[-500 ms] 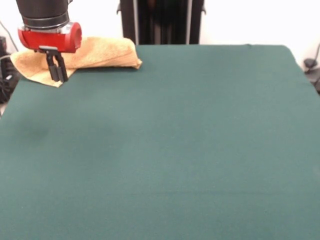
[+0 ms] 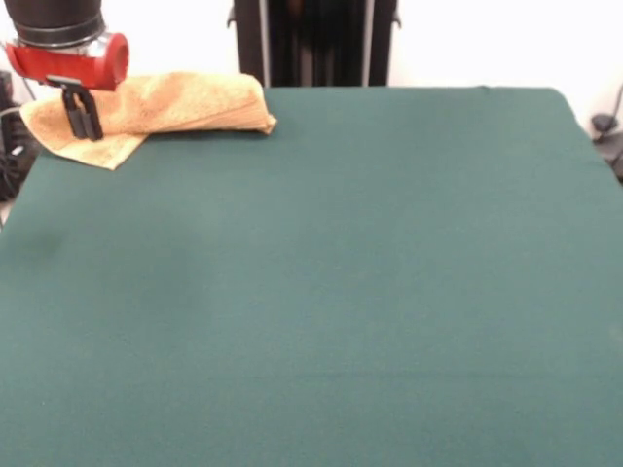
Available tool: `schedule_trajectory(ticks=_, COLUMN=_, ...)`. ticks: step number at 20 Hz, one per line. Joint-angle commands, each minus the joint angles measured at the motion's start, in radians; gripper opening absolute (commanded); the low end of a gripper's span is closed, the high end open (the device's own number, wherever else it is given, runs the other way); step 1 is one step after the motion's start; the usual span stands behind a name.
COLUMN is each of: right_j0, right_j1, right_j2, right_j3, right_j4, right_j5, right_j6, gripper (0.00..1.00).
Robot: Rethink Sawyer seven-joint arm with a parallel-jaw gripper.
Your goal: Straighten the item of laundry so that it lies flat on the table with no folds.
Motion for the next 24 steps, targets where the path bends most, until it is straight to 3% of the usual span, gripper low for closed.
schedule_trajectory(ticks=1, right_j0=0.053, right_j1=0.041, right_j2=-0.061, right_j3=-0.092, right_j4=-0.047, right_j5=0.188, right_j6=0.037, gripper=0.0)
schedule_trajectory(ticks=4, right_j0=0.055, right_j1=0.058, right_j2=-0.082, right_j3=-0.143, right_j4=-0.07, right_j5=0.19, right_j6=0.043, gripper=0.0)
schedule_trajectory(ticks=14, right_j0=0.133, right_j1=0.066, right_j2=-0.074, right_j3=-0.094, right_j4=-0.018, right_j5=0.197, right_j6=0.11, gripper=0.0)
schedule_trajectory(ticks=24, right_j0=0.241, right_j1=0.012, right_j2=-0.114, right_j3=0.08, right_j4=0.127, right_j5=0.117, right_j6=0.303, gripper=0.0)
